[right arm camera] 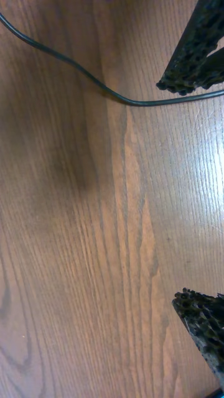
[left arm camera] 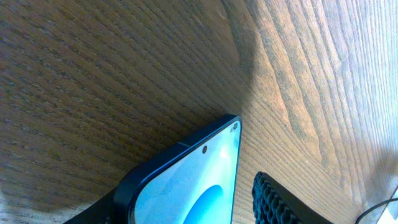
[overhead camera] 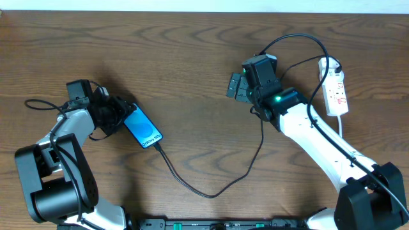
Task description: Plug charger to phone and switch on socket
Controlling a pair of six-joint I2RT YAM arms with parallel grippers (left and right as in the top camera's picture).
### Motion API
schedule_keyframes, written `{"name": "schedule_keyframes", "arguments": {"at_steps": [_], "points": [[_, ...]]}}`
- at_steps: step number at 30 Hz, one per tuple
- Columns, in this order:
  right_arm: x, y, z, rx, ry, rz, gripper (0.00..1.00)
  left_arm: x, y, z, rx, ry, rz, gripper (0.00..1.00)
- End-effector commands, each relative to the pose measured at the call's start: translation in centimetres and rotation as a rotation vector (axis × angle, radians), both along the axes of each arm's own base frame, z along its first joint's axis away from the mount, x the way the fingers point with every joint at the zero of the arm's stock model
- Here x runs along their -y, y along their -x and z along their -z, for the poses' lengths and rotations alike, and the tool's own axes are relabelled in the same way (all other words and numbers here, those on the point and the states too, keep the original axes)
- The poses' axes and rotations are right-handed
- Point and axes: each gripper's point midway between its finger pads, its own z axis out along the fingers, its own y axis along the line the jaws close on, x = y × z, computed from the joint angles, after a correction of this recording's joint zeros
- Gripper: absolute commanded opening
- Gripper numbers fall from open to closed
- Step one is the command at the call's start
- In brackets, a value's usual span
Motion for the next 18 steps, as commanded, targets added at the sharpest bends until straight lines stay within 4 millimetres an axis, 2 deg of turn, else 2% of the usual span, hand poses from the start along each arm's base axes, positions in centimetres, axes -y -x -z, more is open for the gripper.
{"name": "schedule_keyframes", "arguments": {"at_steps": [1, 6, 7, 9, 18], "points": [[0.36, -0.20, -0.66, 0.019, 0.012, 0.008, 0.99, -0.89, 1.92, 2.44, -0.099, -0.057, -0.023, 0.56], [0.35, -0.20, -0.66, 0.019, 0.012, 0.007, 0.99, -0.89, 1.93, 2.44, -0.099, -0.056, -0.023, 0.57], [0.36, -0.20, -0.66, 0.019, 0.012, 0.008, 0.99, -0.89, 1.93, 2.44, -0.099, -0.056, -0.023, 0.61], [0.36, -0.20, -0.65, 0.019, 0.012, 0.007, 0.99, -0.89, 1.93, 2.44, -0.099, -0.056, -0.023, 0.63], [0.36, -0.20, -0.66, 0.019, 0.012, 0.008, 0.99, -0.88, 1.94, 2.45, -0.100, -0.056, -0.023, 0.64]]}}
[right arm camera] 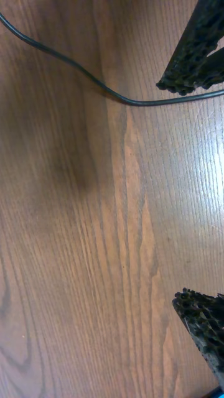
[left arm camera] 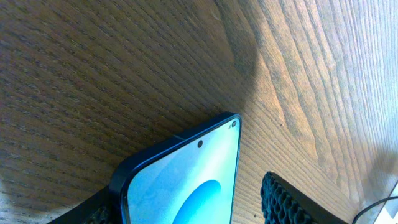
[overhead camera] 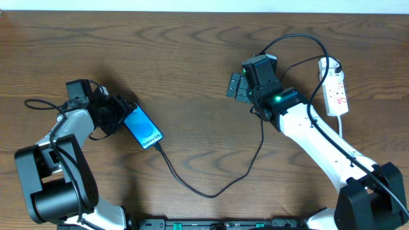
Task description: Plug charger to phone and switch on socket
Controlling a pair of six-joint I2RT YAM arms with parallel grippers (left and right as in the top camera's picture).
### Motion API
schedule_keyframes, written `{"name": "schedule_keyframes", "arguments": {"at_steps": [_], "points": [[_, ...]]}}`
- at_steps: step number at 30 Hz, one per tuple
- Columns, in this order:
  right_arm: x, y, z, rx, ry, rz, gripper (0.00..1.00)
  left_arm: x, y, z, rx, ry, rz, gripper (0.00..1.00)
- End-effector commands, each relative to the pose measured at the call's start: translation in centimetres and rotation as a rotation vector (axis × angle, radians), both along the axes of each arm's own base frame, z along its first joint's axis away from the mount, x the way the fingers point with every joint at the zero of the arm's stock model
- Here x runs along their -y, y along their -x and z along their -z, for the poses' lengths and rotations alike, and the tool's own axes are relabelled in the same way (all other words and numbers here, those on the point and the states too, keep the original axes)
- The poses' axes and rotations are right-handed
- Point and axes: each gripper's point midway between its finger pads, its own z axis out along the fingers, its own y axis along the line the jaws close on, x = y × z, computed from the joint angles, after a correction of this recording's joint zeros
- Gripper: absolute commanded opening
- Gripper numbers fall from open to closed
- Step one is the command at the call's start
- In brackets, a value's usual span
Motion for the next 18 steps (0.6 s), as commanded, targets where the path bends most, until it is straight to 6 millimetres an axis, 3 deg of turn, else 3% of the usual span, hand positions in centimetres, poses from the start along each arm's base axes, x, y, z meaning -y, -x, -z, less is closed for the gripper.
{"name": "schedule_keyframes", "arguments": {"at_steps": [1, 18], "points": [[0.35, -0.21, -0.66, 0.020, 0.012, 0.007, 0.99, -0.92, 2.04, 2.65, -0.106, -0.058, -0.025, 0.65], [0.36, -0.21, -0.66, 0.020, 0.012, 0.008, 0.99, -0.92, 2.04, 2.65, -0.106, -0.058, -0.025, 0.72]]}}
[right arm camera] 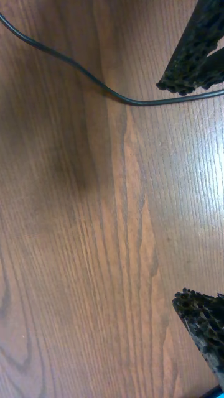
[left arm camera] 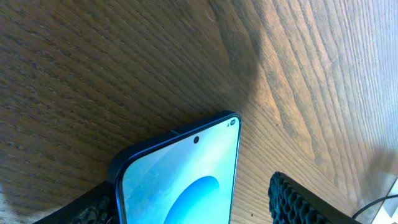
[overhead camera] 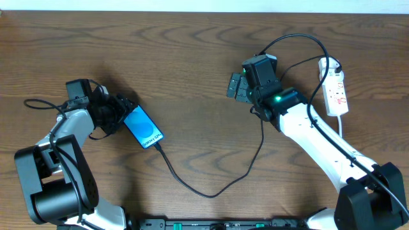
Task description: Plug charger to phone and switch on socket
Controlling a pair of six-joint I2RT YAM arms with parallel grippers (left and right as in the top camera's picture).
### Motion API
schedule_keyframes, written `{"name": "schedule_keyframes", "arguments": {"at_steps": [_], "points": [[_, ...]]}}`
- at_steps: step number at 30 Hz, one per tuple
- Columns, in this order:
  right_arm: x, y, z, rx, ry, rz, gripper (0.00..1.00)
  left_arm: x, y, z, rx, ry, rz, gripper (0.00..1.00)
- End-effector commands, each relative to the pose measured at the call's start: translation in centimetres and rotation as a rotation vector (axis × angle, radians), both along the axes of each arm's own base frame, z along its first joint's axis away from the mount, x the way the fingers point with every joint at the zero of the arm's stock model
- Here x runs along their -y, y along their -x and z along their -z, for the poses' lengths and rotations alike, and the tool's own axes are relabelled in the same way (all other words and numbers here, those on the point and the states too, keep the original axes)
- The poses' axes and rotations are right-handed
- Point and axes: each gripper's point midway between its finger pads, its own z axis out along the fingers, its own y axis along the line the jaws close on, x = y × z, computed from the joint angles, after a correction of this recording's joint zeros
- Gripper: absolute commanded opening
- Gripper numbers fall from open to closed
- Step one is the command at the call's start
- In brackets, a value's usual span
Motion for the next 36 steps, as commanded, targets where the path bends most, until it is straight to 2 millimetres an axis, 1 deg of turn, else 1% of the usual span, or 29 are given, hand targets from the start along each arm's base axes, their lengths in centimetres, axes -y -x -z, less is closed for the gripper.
{"name": "schedule_keyframes", "arguments": {"at_steps": [1, 10, 12, 20, 22, 28, 36], "points": [[0.36, -0.20, -0.64, 0.019, 0.012, 0.008, 0.99, -0.95, 2.16, 2.87, -0.112, -0.059, -0.026, 0.73], [0.36, -0.20, -0.64, 0.019, 0.012, 0.008, 0.99, -0.95, 2.16, 2.87, -0.112, -0.059, -0.026, 0.74], [0.36, -0.20, -0.66, 0.019, 0.012, 0.008, 0.99, -0.95, 2.16, 2.87, -0.112, -0.059, -0.026, 0.78], [0.36, -0.19, -0.63, 0.019, 0.012, 0.007, 0.99, -0.95, 2.16, 2.87, -0.112, -0.059, -0.026, 0.81], [0.37, -0.19, -0.65, 0.019, 0.012, 0.008, 0.99, -0.95, 2.16, 2.87, -0.112, -0.059, -0.026, 0.84], [0.37, -0.17, -0.62, 0.018, 0.013, 0.007, 0.99, -0.95, 2.16, 2.87, -0.112, -0.059, -0.026, 0.90], [0.37, -0.17, -0.63, 0.018, 0.013, 0.007, 0.99, -0.95, 2.15, 2.87, -0.112, -0.060, -0.026, 0.91]]}}
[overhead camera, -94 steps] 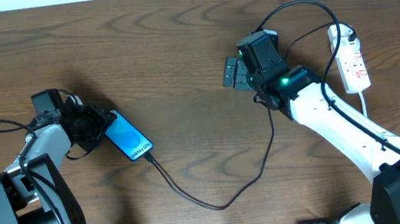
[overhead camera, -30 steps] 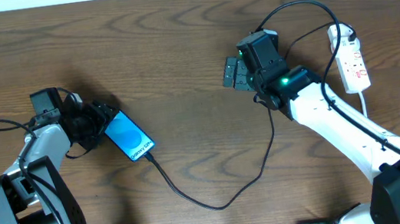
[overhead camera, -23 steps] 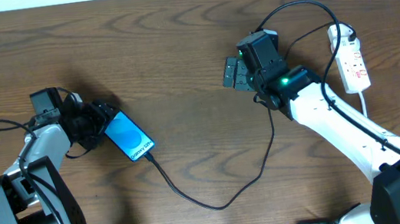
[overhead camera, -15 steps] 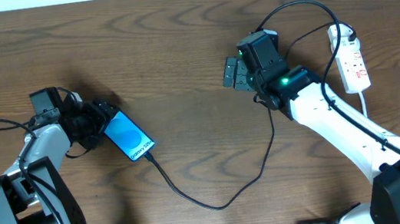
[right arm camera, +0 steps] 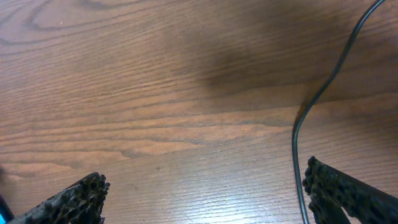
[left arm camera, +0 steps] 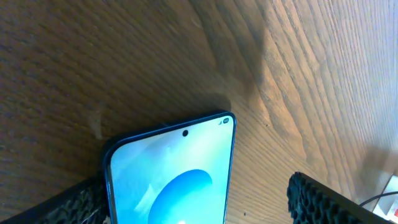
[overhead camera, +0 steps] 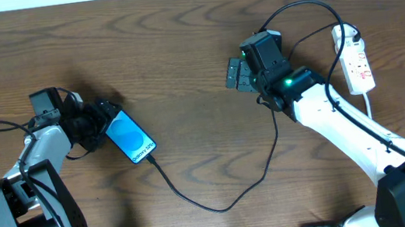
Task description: Plug charger to phone and switch on socket
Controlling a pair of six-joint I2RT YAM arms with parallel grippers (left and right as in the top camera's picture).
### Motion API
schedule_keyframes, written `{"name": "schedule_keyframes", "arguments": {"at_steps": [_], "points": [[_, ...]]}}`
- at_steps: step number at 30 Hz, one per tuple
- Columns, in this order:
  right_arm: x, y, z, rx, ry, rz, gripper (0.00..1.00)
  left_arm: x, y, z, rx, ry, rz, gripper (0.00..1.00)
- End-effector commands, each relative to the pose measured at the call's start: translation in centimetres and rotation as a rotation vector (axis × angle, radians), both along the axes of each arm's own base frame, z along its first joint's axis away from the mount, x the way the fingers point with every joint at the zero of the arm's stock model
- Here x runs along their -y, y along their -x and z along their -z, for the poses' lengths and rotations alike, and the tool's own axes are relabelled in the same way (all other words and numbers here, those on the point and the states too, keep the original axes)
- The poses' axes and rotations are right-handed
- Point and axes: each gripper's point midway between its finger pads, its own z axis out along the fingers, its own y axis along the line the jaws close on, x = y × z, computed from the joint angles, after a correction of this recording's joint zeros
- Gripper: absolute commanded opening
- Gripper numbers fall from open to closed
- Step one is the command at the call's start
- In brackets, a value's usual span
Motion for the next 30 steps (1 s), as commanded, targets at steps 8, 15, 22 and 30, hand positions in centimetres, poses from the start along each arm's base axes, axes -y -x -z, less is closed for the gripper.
{"name": "schedule_keyframes", "arguments": {"at_steps": [8, 15, 22, 30], "points": [[0.37, -0.17, -0.63, 0.018, 0.013, 0.007, 0.99, -1.03, 2.48, 3.40, -0.129, -0.062, -0.031, 0.91], [0.37, -0.16, -0.62, 0.017, 0.013, 0.007, 0.99, -1.04, 2.47, 3.40, -0.129, -0.063, -0.031, 0.91], [0.38, -0.17, -0.62, 0.017, 0.013, 0.008, 0.99, -1.08, 2.46, 3.37, -0.128, -0.063, -0.032, 0.92], [0.38, -0.17, -0.62, 0.017, 0.013, 0.008, 0.99, -1.13, 2.23, 2.93, -0.115, -0.066, -0.033, 0.92]]}}
